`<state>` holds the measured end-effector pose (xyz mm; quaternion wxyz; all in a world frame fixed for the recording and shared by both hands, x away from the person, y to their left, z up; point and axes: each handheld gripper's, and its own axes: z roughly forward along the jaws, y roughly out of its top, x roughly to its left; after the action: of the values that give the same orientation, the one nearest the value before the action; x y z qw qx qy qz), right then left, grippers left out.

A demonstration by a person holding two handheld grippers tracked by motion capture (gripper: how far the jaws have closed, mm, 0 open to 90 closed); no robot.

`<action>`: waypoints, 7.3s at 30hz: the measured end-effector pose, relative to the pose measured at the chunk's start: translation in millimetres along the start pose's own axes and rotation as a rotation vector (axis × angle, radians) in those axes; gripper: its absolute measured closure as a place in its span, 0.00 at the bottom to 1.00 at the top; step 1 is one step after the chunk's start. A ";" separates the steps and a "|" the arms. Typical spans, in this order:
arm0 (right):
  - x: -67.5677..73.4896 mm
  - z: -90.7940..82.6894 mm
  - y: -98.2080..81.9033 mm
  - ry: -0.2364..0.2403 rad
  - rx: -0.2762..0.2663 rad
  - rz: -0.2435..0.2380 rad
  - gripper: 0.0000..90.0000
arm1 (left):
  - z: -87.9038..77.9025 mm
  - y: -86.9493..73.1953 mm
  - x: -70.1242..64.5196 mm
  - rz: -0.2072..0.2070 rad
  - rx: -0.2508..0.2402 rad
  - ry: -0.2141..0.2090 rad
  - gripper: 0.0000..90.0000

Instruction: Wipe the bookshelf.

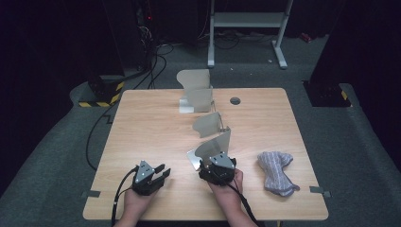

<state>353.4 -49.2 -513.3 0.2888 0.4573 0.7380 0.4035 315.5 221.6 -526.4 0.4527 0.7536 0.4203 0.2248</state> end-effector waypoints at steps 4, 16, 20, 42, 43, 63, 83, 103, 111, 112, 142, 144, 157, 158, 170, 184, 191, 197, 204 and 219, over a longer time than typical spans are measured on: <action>-5.3 -4.1 -2.4 -0.011 -0.005 -0.003 0.18 | 4.0 2.0 -2.3 0.009 -0.002 -0.015 0.72; -23.5 -18.3 -13.0 -0.055 -0.024 0.023 0.23 | 17.1 9.4 -12.6 0.043 0.002 -0.052 0.72; -13.0 -13.9 -9.7 -0.022 -0.024 0.010 0.22 | 11.3 6.8 -11.0 0.042 0.002 -0.048 0.72; -15.1 -2.4 -2.8 -0.060 -0.021 0.015 0.21 | -2.5 -0.2 -0.1 0.012 -0.003 -0.021 0.72; -17.4 -3.0 -3.4 -0.067 -0.022 0.020 0.21 | -1.6 0.4 -0.5 0.015 -0.002 -0.024 0.72; -76.7 -30.4 -23.1 -0.200 -0.026 0.097 0.28 | 24.2 14.4 -18.0 0.067 0.006 -0.095 0.72; -70.4 -19.3 -0.8 -0.195 -0.082 0.060 0.39 | 8.0 5.2 -3.0 0.008 -0.001 -0.059 0.71; -84.8 -27.7 -7.3 -0.204 -0.091 0.054 0.52 | 9.5 6.4 -5.0 0.021 0.000 -0.081 0.71; -85.4 -15.4 -2.8 -0.202 -0.084 0.067 0.58 | -1.3 1.1 2.1 -0.003 -0.003 -0.061 0.70; -86.1 -15.5 -2.9 -0.203 -0.083 0.069 0.61 | -1.7 0.9 2.4 -0.005 -0.003 -0.060 0.70; -113.4 -51.9 -27.1 -0.184 -0.091 0.133 1.00 | 30.5 18.3 -18.4 0.075 0.013 -0.141 0.70; -114.0 -52.8 -27.6 -0.184 -0.092 0.136 1.00 | 30.3 18.6 -18.2 0.075 0.014 -0.138 0.70; -110.8 -48.5 -24.1 -0.171 -0.087 0.123 0.99 | -3.5 13.2 25.9 -0.029 -0.025 0.175 0.60; -110.2 -47.7 -23.6 -0.170 -0.087 0.121 0.99 | -6.6 13.4 32.1 -0.040 -0.031 0.207 0.55; -102.6 -44.8 -21.3 -0.159 -0.084 0.098 0.98 | 8.8 48.0 68.4 -0.082 -0.066 0.266 0.44; -97.1 -44.1 -21.1 -0.151 -0.089 0.071 0.95 | 11.2 66.8 71.0 -0.079 -0.120 0.259 0.96; -90.2 -41.5 -19.4 -0.148 -0.093 0.046 0.91 | -10.6 49.8 40.5 -0.051 -0.149 0.265 0.95; -89.0 -33.3 -14.5 -0.152 -0.089 0.033 0.91 | -26.6 34.1 17.1 -0.024 -0.178 0.263 0.86; -90.2 -29.9 -11.5 -0.165 -0.082 0.006 0.93 | -14.6 29.3 24.3 -0.027 -0.146 0.265 0.87; -91.4 -44.7 -19.2 -0.106 -0.047 0.032 0.61 | -24.4 8.1 27.8 -0.058 -0.045 0.160 0.56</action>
<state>347.3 -151.9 -501.9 0.3316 0.4828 0.7047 0.4005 316.6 254.9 -508.5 0.4409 0.7104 0.4715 0.2804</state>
